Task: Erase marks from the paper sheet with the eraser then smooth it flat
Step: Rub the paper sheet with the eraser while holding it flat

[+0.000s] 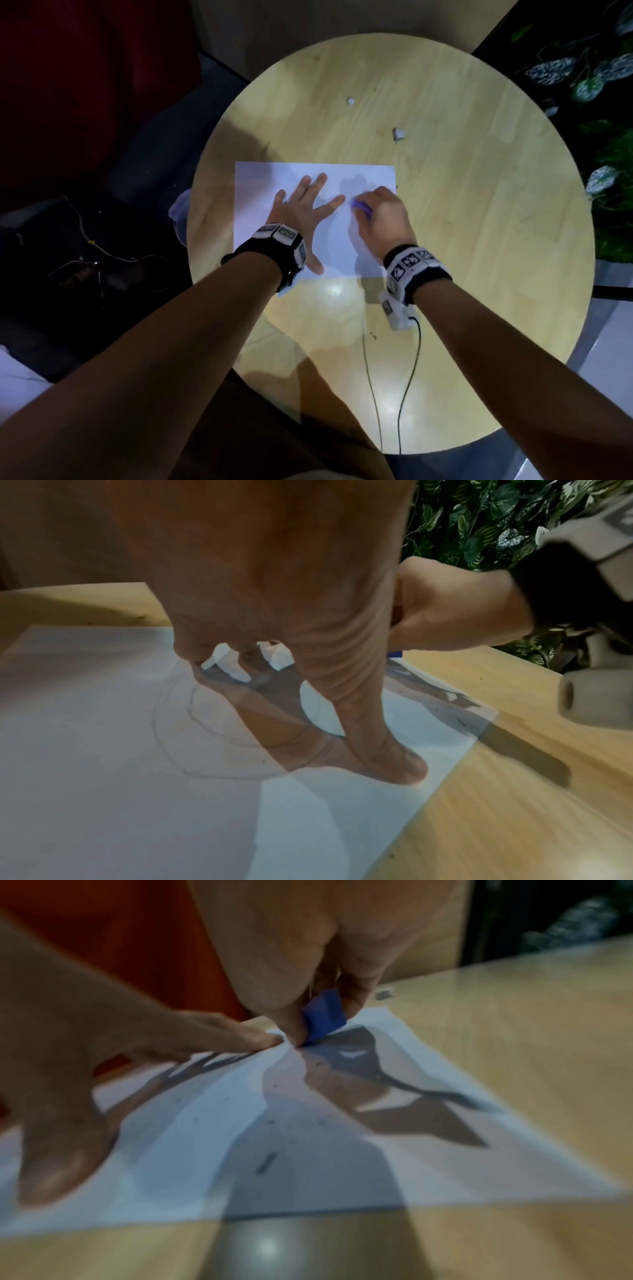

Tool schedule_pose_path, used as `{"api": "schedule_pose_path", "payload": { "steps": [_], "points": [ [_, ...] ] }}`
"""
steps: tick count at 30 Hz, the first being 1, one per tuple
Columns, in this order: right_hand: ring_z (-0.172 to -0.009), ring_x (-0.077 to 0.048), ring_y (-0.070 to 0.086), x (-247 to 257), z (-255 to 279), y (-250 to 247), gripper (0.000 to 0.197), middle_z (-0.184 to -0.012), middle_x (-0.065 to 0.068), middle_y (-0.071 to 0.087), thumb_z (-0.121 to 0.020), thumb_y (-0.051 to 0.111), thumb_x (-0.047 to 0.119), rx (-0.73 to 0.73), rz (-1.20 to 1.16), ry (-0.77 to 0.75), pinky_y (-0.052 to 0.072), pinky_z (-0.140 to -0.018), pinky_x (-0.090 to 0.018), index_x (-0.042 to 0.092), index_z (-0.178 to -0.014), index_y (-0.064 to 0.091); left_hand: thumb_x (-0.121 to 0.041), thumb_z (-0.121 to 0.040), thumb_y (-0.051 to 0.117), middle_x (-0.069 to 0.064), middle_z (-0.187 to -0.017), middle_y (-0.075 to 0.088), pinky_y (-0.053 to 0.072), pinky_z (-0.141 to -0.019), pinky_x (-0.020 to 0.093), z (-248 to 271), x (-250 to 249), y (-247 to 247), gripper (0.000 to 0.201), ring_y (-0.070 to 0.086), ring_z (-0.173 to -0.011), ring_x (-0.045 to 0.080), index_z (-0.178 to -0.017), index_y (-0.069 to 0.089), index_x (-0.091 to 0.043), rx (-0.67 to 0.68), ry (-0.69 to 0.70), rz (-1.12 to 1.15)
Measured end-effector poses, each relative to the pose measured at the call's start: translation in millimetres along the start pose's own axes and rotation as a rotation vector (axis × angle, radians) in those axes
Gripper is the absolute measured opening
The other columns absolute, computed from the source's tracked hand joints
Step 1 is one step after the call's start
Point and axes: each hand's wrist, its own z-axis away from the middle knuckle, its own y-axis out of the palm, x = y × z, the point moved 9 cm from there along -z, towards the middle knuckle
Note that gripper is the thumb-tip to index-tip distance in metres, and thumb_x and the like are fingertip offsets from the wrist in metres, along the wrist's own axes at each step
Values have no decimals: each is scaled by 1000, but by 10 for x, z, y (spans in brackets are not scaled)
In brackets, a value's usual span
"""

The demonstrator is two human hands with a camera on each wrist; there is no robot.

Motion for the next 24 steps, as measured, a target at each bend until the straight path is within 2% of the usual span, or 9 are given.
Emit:
{"api": "schedule_pose_path", "payload": {
  "steps": [2, 5, 7, 10, 12, 15, 17, 21, 24],
  "points": [
    [-85, -35, 60, 14, 99, 67, 15, -92, -15, 63, -86, 59, 7, -22, -19, 23, 50, -78, -37, 5, -97, 70, -70, -46, 86, 4, -159, -34, 9, -116, 61, -1, 3, 5, 150, -23, -150, 30, -154, -15, -43, 0, -3, -2],
    [-80, -30, 57, 439, 538, 255, 14, -88, -12, 62, -86, 61, 3, 175, -57, -197, 46, -75, -31, 5, -96, 70, -73, -47, 83, 4, -160, -32, 11, -116, 61, 12, 7, -10, 148, -19, -150, 31, -155, -13, -41, -38, -2, -16],
    [-73, -31, 57, 505, 475, 212, 12, -82, -13, 62, -81, 65, -2, 262, 1, -316, 48, -71, -31, 3, -89, 70, -73, -47, 83, 4, -160, -32, 10, -116, 60, 11, 12, -8, 148, -19, -150, 30, -155, -13, -41, -36, 1, -12],
    [-76, -34, 60, 91, -35, -37, 12, -83, -16, 62, -82, 61, -1, 50, 84, -87, 47, -71, -30, 2, -88, 71, -72, -46, 85, 4, -159, -35, 7, -117, 60, -13, 19, 22, 150, -24, -149, 29, -153, -17, -44, -3, 0, -4],
    [-80, -33, 59, -16, -14, -43, 14, -87, -15, 62, -85, 59, 2, -10, 37, 10, 46, -73, -30, 4, -92, 71, -71, -47, 86, 4, -158, -36, 7, -117, 60, -16, 19, 30, 150, -24, -149, 29, -153, -17, -44, 8, -4, -8],
    [-73, -30, 57, 434, 429, 199, 12, -80, -13, 62, -80, 63, -4, 167, 9, -220, 45, -69, -30, 3, -87, 70, -72, -47, 85, 4, -159, -34, 11, -116, 60, -5, 16, 13, 150, -20, -150, 30, -154, -16, -42, -17, -3, -17],
    [-72, -29, 56, 496, 397, 198, 11, -81, -12, 61, -81, 63, -3, 268, 28, -311, 44, -69, -31, 4, -87, 70, -73, -47, 84, 4, -159, -34, 11, -117, 60, 5, 18, -5, 149, -20, -150, 30, -154, -16, -42, -26, 1, -13],
    [-82, -35, 59, 35, -111, -3, 15, -88, -16, 61, -88, 57, 4, 30, 69, -35, 49, -74, -34, 4, -93, 71, -69, -49, 86, 4, -157, -38, 5, -117, 60, -2, 0, 19, 150, -26, -149, 29, -152, -20, -45, 32, 0, -5],
    [-79, -33, 57, 267, 248, 168, 15, -86, -15, 62, -84, 59, -1, 81, 17, -110, 50, -72, -35, 3, -92, 71, -70, -48, 86, 4, -158, -37, 7, -117, 61, -10, 9, 21, 150, -24, -149, 30, -153, -18, -43, 15, -5, -11]
  ]
}}
